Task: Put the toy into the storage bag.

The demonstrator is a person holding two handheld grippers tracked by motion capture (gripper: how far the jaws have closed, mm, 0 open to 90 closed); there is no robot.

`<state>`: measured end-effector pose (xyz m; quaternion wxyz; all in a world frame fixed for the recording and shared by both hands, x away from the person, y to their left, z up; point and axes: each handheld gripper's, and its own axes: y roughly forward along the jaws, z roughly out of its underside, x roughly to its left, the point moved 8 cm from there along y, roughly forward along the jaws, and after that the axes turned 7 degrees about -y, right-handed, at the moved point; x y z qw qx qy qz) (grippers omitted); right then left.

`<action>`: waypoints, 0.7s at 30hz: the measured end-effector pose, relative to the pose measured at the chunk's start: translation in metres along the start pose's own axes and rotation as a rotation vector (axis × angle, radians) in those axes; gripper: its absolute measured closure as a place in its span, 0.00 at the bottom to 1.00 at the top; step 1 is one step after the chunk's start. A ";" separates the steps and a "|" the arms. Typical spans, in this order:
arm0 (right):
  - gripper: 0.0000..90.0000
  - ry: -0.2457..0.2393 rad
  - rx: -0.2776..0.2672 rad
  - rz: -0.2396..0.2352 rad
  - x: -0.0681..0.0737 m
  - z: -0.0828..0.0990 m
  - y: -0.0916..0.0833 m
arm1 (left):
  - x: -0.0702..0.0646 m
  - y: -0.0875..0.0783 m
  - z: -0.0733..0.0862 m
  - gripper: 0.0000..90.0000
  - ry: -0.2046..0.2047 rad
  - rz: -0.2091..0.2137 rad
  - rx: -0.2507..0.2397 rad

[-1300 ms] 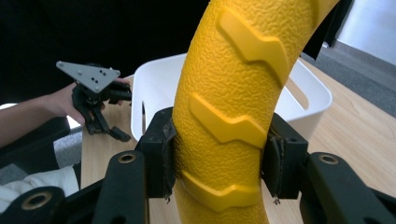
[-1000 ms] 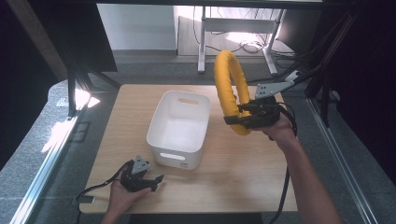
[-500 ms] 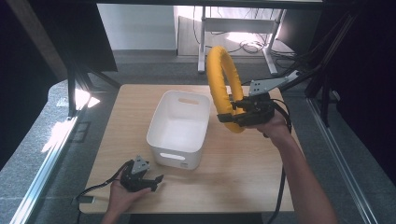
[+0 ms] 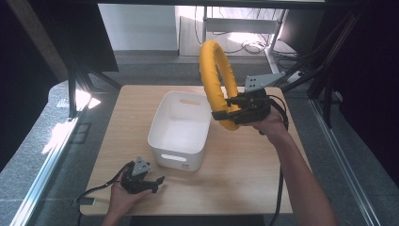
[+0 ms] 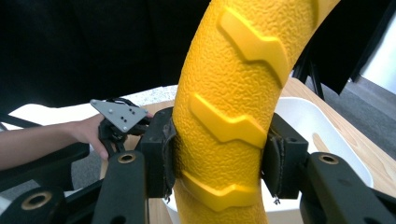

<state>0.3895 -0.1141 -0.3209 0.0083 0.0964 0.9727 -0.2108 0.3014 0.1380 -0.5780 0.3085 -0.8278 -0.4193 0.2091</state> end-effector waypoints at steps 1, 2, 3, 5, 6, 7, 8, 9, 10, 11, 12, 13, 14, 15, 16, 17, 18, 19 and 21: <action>0.58 -0.003 0.000 -0.002 0.001 -0.002 0.001 | 0.000 0.000 0.000 0.24 0.000 0.000 0.000; 0.58 -0.003 0.000 -0.002 0.001 -0.002 0.001 | 0.000 0.000 0.000 0.24 0.000 0.000 0.000; 0.58 -0.008 -0.005 -0.006 0.002 -0.006 0.003 | 0.000 0.000 0.000 0.24 0.002 0.001 0.001; 0.58 -0.010 -0.006 -0.008 0.002 -0.007 0.003 | 0.000 0.000 0.000 0.24 0.001 0.002 0.001; 0.58 -0.017 -0.009 -0.014 0.004 -0.011 0.006 | 0.000 0.000 0.000 0.24 0.001 0.001 0.002; 0.58 -0.020 -0.008 -0.014 0.004 -0.012 0.007 | 0.000 0.000 0.000 0.24 0.000 0.001 0.001; 0.58 -0.020 -0.008 -0.014 0.004 -0.012 0.007 | 0.000 0.000 0.000 0.24 0.000 0.001 0.001; 0.58 -0.021 -0.010 -0.018 0.005 -0.013 0.008 | 0.000 0.000 0.000 0.24 0.003 0.002 0.004; 0.58 -0.024 -0.013 -0.022 0.006 -0.015 0.009 | -0.001 0.000 0.001 0.24 0.003 0.002 0.004; 0.58 -0.024 -0.014 -0.027 0.006 -0.017 0.010 | -0.001 0.001 0.001 0.24 0.001 0.002 0.004; 0.58 -0.025 -0.017 -0.030 0.007 -0.018 0.010 | -0.001 0.001 0.001 0.24 0.003 0.004 0.003; 0.58 -0.025 -0.020 -0.036 0.008 -0.020 0.012 | -0.001 0.000 0.000 0.24 0.002 0.003 0.003; 0.58 -0.027 -0.022 -0.038 0.008 -0.021 0.013 | 0.000 0.000 0.000 0.24 0.002 0.002 0.002; 0.58 -0.027 -0.022 -0.038 0.008 -0.021 0.013 | 0.000 0.000 0.000 0.24 0.002 0.002 0.002; 0.58 -0.032 -0.021 -0.038 0.009 -0.022 0.015 | 0.000 0.000 0.000 0.24 0.000 0.001 0.000; 0.58 -0.032 -0.021 -0.038 0.009 -0.022 0.015 | 0.000 -0.001 0.000 0.24 0.000 0.001 -0.001; 0.58 -0.029 -0.020 -0.042 0.009 -0.023 0.017 | 0.000 0.000 0.000 0.24 -0.001 0.002 -0.001; 0.58 -0.028 -0.021 -0.044 0.009 -0.024 0.017 | 0.000 -0.001 0.000 0.24 0.000 0.001 0.000; 0.58 -0.030 -0.025 -0.047 0.009 -0.026 0.019 | 0.000 0.000 0.000 0.24 0.000 0.001 0.000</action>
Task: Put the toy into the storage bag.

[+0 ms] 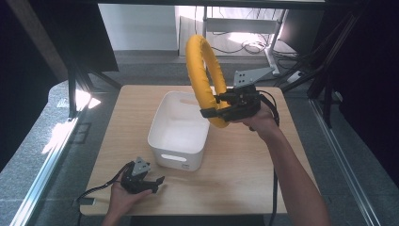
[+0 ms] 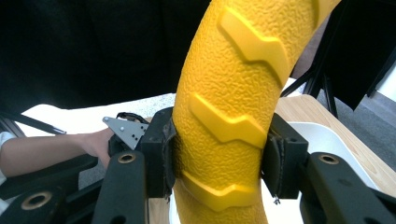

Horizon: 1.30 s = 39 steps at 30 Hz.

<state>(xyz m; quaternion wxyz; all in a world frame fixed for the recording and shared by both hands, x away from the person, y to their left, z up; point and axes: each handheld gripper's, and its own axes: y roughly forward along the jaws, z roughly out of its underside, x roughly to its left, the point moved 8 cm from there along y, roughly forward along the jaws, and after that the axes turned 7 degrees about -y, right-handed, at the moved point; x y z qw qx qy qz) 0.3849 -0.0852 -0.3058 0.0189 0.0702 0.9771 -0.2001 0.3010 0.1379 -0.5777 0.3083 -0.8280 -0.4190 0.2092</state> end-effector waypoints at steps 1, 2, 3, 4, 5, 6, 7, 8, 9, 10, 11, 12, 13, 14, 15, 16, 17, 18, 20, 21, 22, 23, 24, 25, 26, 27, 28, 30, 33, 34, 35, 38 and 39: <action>0.58 -0.001 -0.002 -0.001 0.000 -0.001 0.001 | 0.000 0.000 0.000 0.24 0.000 -0.001 0.000; 0.58 -0.001 -0.002 -0.001 0.000 -0.001 0.001 | 0.000 0.000 0.000 0.24 0.000 -0.001 0.000; 0.58 -0.006 -0.005 -0.004 0.001 -0.004 0.002 | 0.000 0.000 0.000 0.24 0.001 -0.001 0.000; 0.58 -0.006 -0.005 -0.004 0.001 -0.004 0.002 | 0.000 0.000 0.000 0.24 0.001 0.000 -0.001; 0.58 -0.010 -0.006 -0.008 0.003 -0.006 0.004 | 0.001 0.000 0.000 0.24 0.003 -0.002 0.000; 0.58 -0.010 -0.006 -0.008 0.003 -0.006 0.004 | 0.001 0.000 0.000 0.24 0.003 -0.002 0.000; 0.58 -0.014 -0.008 -0.012 0.003 -0.007 0.005 | 0.001 -0.001 0.000 0.24 0.008 -0.005 0.006; 0.58 -0.020 -0.007 -0.016 0.004 -0.010 0.007 | 0.001 -0.001 0.000 0.24 0.008 -0.005 0.005; 0.58 -0.019 -0.008 -0.018 0.004 -0.010 0.008 | 0.001 -0.001 0.000 0.24 0.007 -0.005 0.004; 0.58 -0.019 -0.008 -0.018 0.004 -0.010 0.008 | 0.001 -0.001 0.000 0.24 0.007 -0.005 0.004; 0.58 -0.020 -0.008 -0.024 0.004 -0.011 0.009 | 0.001 -0.001 0.000 0.24 0.010 -0.006 0.004; 0.58 -0.021 -0.006 -0.024 0.004 -0.011 0.010 | 0.001 -0.001 0.000 0.24 0.003 -0.004 0.000; 0.58 -0.017 -0.008 -0.026 0.003 -0.012 0.012 | 0.001 -0.001 0.000 0.24 0.004 -0.004 0.001; 0.58 -0.017 -0.008 -0.026 0.003 -0.012 0.012 | 0.001 -0.001 0.000 0.24 0.004 -0.004 0.001; 0.58 -0.015 -0.005 -0.026 0.002 -0.012 0.013 | 0.001 -0.001 0.000 0.24 0.004 -0.003 0.001; 0.58 -0.015 -0.006 -0.027 0.002 -0.012 0.014 | 0.001 -0.001 0.000 0.24 0.004 -0.003 0.001; 0.58 -0.018 -0.008 -0.027 0.002 -0.012 0.015 | 0.001 -0.001 0.000 0.24 0.004 -0.004 0.002; 0.58 -0.018 -0.008 -0.027 0.002 -0.012 0.015 | 0.001 -0.001 0.000 0.24 0.003 -0.004 0.001; 0.58 -0.019 -0.010 -0.034 0.003 -0.013 0.017 | 0.001 -0.001 0.000 0.24 0.003 -0.004 0.001; 0.58 -0.021 -0.010 -0.034 0.003 -0.014 0.017 | 0.001 -0.001 0.000 0.24 0.004 -0.004 0.001; 0.58 -0.019 -0.011 -0.039 0.004 -0.014 0.019 | 0.001 -0.001 0.000 0.24 0.004 -0.004 0.001; 0.58 -0.023 -0.012 -0.041 0.004 -0.015 0.020 | 0.001 -0.001 0.000 0.24 0.004 -0.003 0.001; 0.58 -0.021 -0.011 -0.046 0.005 -0.015 0.021 | 0.001 -0.001 0.000 0.24 0.003 -0.002 -0.002; 0.58 -0.024 -0.008 -0.050 0.006 -0.016 0.022 | 0.001 -0.001 0.000 0.24 0.003 -0.002 -0.004; 0.58 -0.022 -0.006 -0.051 0.006 -0.016 0.023 | 0.001 -0.001 0.000 0.24 0.004 -0.003 -0.003; 0.58 -0.022 -0.004 -0.053 0.006 -0.016 0.025 | 0.001 -0.001 0.000 0.24 0.004 -0.003 -0.003; 0.58 -0.022 -0.004 -0.053 0.006 -0.016 0.025 | 0.001 -0.001 0.000 0.24 0.007 -0.003 0.000; 0.58 -0.025 0.000 -0.061 0.007 -0.015 0.027 | 0.002 -0.001 0.001 0.24 0.010 -0.006 0.005; 0.58 -0.025 0.001 -0.069 0.009 -0.015 0.031 | 0.001 -0.001 0.001 0.24 0.009 -0.005 0.005; 0.58 -0.026 0.002 -0.071 0.009 -0.015 0.032 | 0.001 -0.001 0.001 0.24 0.010 -0.005 0.005; 0.58 -0.025 0.003 -0.072 0.010 -0.015 0.033 | 0.001 -0.001 0.001 0.24 0.010 -0.006 0.005; 0.58 -0.026 0.004 -0.083 0.012 -0.014 0.037 | 0.001 -0.001 0.000 0.24 0.005 -0.005 0.000; 0.58 -0.026 0.004 -0.083 0.012 -0.014 0.037 | 0.001 -0.001 0.000 0.24 0.005 -0.005 0.000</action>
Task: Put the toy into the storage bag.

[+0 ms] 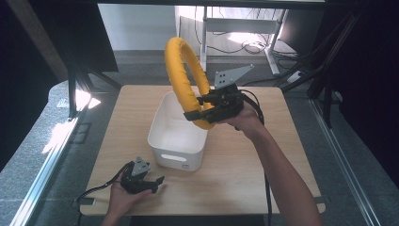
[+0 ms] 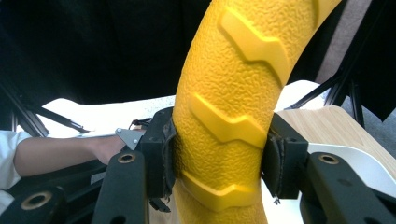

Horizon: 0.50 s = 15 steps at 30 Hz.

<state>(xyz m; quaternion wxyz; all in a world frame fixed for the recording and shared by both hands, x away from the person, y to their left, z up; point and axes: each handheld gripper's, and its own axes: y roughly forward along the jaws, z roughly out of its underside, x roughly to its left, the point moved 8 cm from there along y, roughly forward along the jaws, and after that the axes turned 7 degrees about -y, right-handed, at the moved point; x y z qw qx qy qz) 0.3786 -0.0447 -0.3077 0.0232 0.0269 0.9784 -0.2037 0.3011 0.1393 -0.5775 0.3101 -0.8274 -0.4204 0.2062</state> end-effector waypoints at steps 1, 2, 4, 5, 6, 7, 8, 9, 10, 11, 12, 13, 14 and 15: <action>0.58 -0.003 -0.002 -0.001 0.000 0.000 0.001 | 0.000 0.000 0.000 0.24 0.001 -0.001 0.001; 0.58 -0.004 -0.003 -0.008 0.001 0.000 0.003 | 0.000 0.000 0.000 0.24 0.001 0.000 -0.001; 0.58 -0.005 -0.005 -0.012 0.001 -0.001 0.004 | 0.001 0.000 0.000 0.24 -0.002 0.000 0.001; 0.58 -0.001 -0.010 -0.022 0.002 -0.001 0.005 | 0.001 0.000 0.001 0.24 -0.002 0.000 0.000; 0.58 0.000 -0.009 -0.027 0.002 -0.001 0.007 | 0.001 0.000 0.001 0.24 -0.003 -0.001 0.001; 0.58 0.000 -0.009 -0.027 0.002 -0.001 0.007 | 0.001 0.000 0.001 0.24 -0.003 0.000 0.002; 0.58 0.000 -0.011 -0.033 0.003 -0.001 0.009 | 0.001 0.000 0.001 0.24 -0.003 0.000 0.002; 0.58 -0.001 -0.010 -0.033 0.003 -0.001 0.009 | 0.001 0.000 0.001 0.24 -0.003 -0.001 0.001; 0.58 0.000 -0.010 -0.034 0.003 -0.001 0.009 | 0.001 0.000 0.001 0.24 -0.004 0.000 0.000; 0.58 0.001 -0.010 -0.035 0.003 0.000 0.010 | 0.001 0.000 0.001 0.24 -0.003 0.000 0.000; 0.58 0.001 -0.010 -0.037 0.003 0.000 0.010 | 0.001 0.000 0.001 0.24 -0.002 -0.001 0.002; 0.58 0.001 -0.010 -0.037 0.003 0.000 0.010 | 0.001 0.000 0.001 0.24 -0.002 -0.001 0.002; 0.58 -0.001 -0.011 -0.039 0.004 0.000 0.012 | 0.000 0.000 0.001 0.24 -0.005 0.001 0.000; 0.58 -0.001 -0.011 -0.039 0.004 0.000 0.012 | 0.000 0.000 0.001 0.24 -0.005 0.001 0.000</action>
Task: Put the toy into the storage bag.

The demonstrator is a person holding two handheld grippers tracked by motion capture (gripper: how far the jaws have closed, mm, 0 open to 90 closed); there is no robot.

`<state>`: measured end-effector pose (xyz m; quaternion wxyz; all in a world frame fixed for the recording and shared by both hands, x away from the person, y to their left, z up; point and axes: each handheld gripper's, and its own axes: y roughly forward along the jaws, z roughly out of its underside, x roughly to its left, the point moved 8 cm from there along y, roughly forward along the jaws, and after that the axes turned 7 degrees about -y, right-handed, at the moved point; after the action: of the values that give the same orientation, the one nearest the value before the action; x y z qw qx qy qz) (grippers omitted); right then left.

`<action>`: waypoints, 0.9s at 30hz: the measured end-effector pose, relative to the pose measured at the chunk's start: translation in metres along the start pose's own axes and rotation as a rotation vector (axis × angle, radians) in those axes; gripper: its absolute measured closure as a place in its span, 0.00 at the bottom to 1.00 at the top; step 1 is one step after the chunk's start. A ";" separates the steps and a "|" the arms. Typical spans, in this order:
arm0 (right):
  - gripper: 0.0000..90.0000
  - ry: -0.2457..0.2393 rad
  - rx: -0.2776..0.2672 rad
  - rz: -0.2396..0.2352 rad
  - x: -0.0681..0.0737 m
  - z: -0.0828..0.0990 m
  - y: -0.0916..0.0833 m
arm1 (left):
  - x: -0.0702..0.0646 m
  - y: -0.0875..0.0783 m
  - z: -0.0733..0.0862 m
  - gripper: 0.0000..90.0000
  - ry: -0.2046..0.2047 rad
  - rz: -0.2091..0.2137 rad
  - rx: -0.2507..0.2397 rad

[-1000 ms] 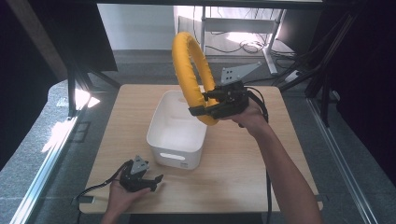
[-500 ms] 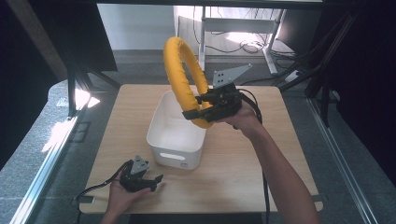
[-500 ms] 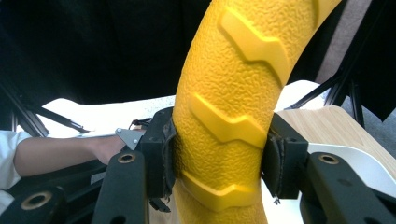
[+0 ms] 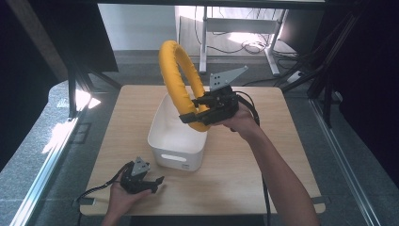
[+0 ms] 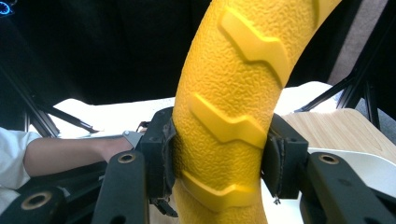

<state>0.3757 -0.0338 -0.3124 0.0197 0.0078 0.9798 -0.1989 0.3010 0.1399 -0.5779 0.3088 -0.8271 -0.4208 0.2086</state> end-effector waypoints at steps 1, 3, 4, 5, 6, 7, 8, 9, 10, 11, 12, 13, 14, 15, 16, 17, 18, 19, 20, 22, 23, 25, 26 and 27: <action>0.58 0.001 0.002 -0.002 0.001 0.000 0.001 | 0.000 0.000 0.000 0.24 0.000 0.000 0.000; 0.58 0.000 0.002 -0.003 0.001 0.000 0.001 | 0.000 0.000 0.000 0.24 0.001 -0.001 0.000; 0.58 -0.005 0.000 -0.006 0.001 -0.001 0.003 | 0.000 0.000 0.000 0.24 0.001 0.000 -0.001; 0.58 -0.006 0.001 -0.007 0.001 -0.001 0.004 | 0.000 0.001 0.000 0.24 0.001 0.000 -0.001; 0.58 -0.006 0.001 -0.007 0.001 -0.001 0.004 | 0.000 0.001 0.000 0.24 0.001 0.000 -0.001; 0.58 -0.006 0.001 -0.009 0.001 -0.001 0.004 | 0.000 0.000 0.000 0.24 0.002 -0.001 -0.001; 0.58 -0.004 0.004 -0.014 0.002 -0.001 0.007 | 0.000 0.000 0.000 0.24 0.002 -0.001 -0.001; 0.58 -0.005 0.005 -0.016 0.002 -0.001 0.007 | 0.000 0.000 0.000 0.24 0.001 -0.001 -0.001; 0.58 -0.005 0.005 -0.016 0.002 -0.001 0.007 | 0.000 0.000 0.000 0.24 0.001 -0.001 -0.001; 0.58 0.000 0.007 -0.022 0.002 0.000 0.009 | 0.000 0.000 0.000 0.24 0.002 -0.001 -0.001; 0.58 0.000 0.011 -0.023 0.002 0.000 0.010 | 0.000 0.000 0.000 0.24 0.002 -0.001 -0.001; 0.58 0.000 0.010 -0.024 0.002 -0.001 0.011 | 0.000 0.000 0.000 0.24 0.002 -0.002 0.000; 0.58 0.000 0.010 -0.024 0.002 -0.001 0.011 | 0.000 0.000 0.000 0.24 0.002 -0.002 0.000; 0.58 -0.005 0.010 -0.027 0.003 -0.001 0.014 | 0.000 0.000 0.000 0.24 0.001 -0.002 0.001; 0.58 -0.005 0.010 -0.027 0.003 -0.001 0.014 | 0.000 0.000 0.000 0.24 0.001 -0.002 0.001; 0.58 -0.008 0.013 -0.032 0.003 -0.001 0.015 | 0.000 0.000 0.000 0.24 0.002 -0.003 0.001; 0.58 -0.008 0.013 -0.032 0.003 -0.001 0.015 | 0.000 0.000 0.000 0.24 0.002 -0.003 0.001; 0.58 -0.006 0.014 -0.038 0.004 0.000 0.017 | 0.000 0.000 0.000 0.24 0.002 -0.001 0.001; 0.58 -0.006 0.014 -0.038 0.004 0.000 0.017 | 0.000 0.000 0.000 0.24 0.002 -0.001 0.001; 0.58 -0.004 0.011 -0.041 0.004 0.000 0.019 | 0.000 0.000 0.001 0.24 0.003 -0.001 0.002; 0.58 0.000 0.011 -0.042 0.003 0.000 0.019 | 0.000 0.000 0.001 0.24 0.003 -0.001 0.002; 0.58 0.000 0.012 -0.043 0.003 0.000 0.020 | 0.000 0.000 0.001 0.24 0.003 -0.002 0.002; 0.58 -0.001 0.013 -0.042 0.003 0.000 0.020 | 0.000 0.000 0.001 0.24 0.003 -0.002 0.002; 0.58 -0.003 0.016 -0.044 0.004 0.000 0.021 | 0.000 0.000 0.001 0.24 0.003 -0.003 0.002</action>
<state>0.3727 -0.0146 -0.3211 0.0166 -0.0138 0.9781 -0.2071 0.3010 0.1404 -0.5786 0.3107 -0.8265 -0.4212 0.2074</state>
